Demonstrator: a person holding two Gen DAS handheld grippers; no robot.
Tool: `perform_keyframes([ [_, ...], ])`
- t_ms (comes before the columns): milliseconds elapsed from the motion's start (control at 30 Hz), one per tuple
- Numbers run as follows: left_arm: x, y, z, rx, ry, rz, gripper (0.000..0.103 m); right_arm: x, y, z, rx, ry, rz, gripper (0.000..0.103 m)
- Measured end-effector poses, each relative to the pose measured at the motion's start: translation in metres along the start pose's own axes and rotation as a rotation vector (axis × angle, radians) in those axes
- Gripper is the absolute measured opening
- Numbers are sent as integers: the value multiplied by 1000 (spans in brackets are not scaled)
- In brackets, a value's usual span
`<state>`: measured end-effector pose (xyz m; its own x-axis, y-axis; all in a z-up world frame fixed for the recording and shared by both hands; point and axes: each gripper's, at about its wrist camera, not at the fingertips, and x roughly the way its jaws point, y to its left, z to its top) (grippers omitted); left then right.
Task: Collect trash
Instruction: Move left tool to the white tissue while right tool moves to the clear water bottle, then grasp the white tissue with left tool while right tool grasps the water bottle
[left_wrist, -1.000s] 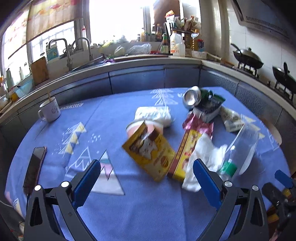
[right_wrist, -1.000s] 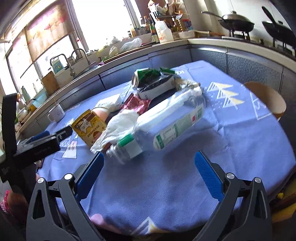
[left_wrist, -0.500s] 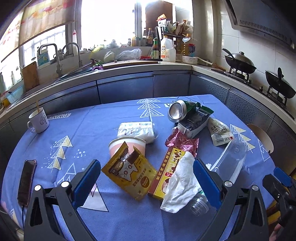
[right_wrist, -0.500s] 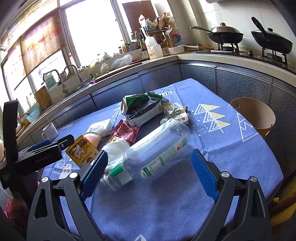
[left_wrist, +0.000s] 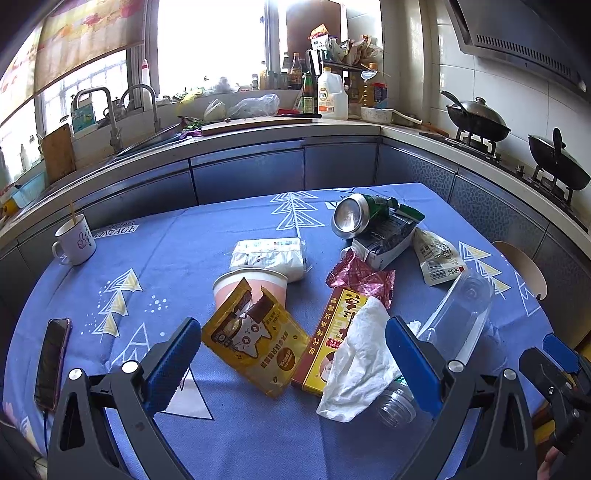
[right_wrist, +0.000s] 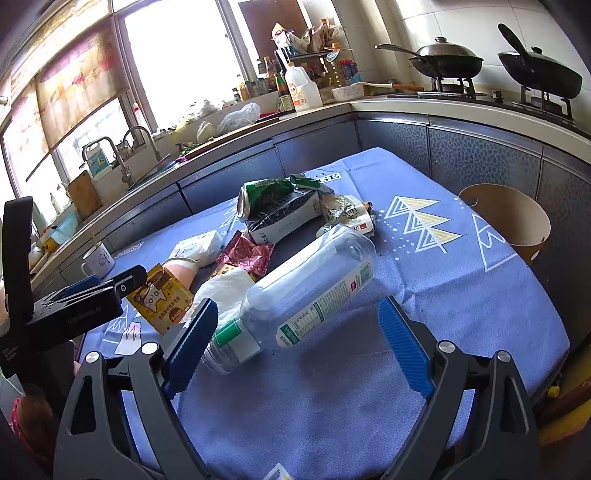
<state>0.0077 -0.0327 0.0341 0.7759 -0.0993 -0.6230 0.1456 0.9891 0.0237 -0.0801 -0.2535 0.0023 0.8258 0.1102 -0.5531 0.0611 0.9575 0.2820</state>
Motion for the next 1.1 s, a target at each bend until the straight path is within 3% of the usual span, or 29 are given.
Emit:
perform_keyframes([
  [300, 4, 14, -2, -19, 6, -21, 99, 6, -5, -4, 10, 24, -4, 79],
  [433, 12, 27, -5, -42, 37, -106, 87, 20, -16, -9, 53, 74, 7, 72],
  [500, 19, 29, -7, -53, 78, -164, 82, 29, -22, -11, 95, 112, 28, 71],
  [633, 32, 30, -11, -41, 116, -184, 71, 58, -18, -20, 163, 246, 134, 71],
  [800, 40, 46, -16, -84, 152, -217, 67, 95, 0, -37, 237, 396, 285, 72],
  [967, 43, 44, -23, -61, 174, -249, 67, 112, 6, -34, 319, 378, 313, 75],
  [1033, 47, 37, -26, -38, 188, -271, 67, 115, 14, -30, 270, 367, 265, 68],
  [1067, 49, 34, -27, -29, 195, -280, 67, 115, 16, -30, 256, 366, 281, 49],
  [1100, 51, 30, -28, -19, 204, -290, 67, 112, 15, -28, 251, 364, 282, 43],
])
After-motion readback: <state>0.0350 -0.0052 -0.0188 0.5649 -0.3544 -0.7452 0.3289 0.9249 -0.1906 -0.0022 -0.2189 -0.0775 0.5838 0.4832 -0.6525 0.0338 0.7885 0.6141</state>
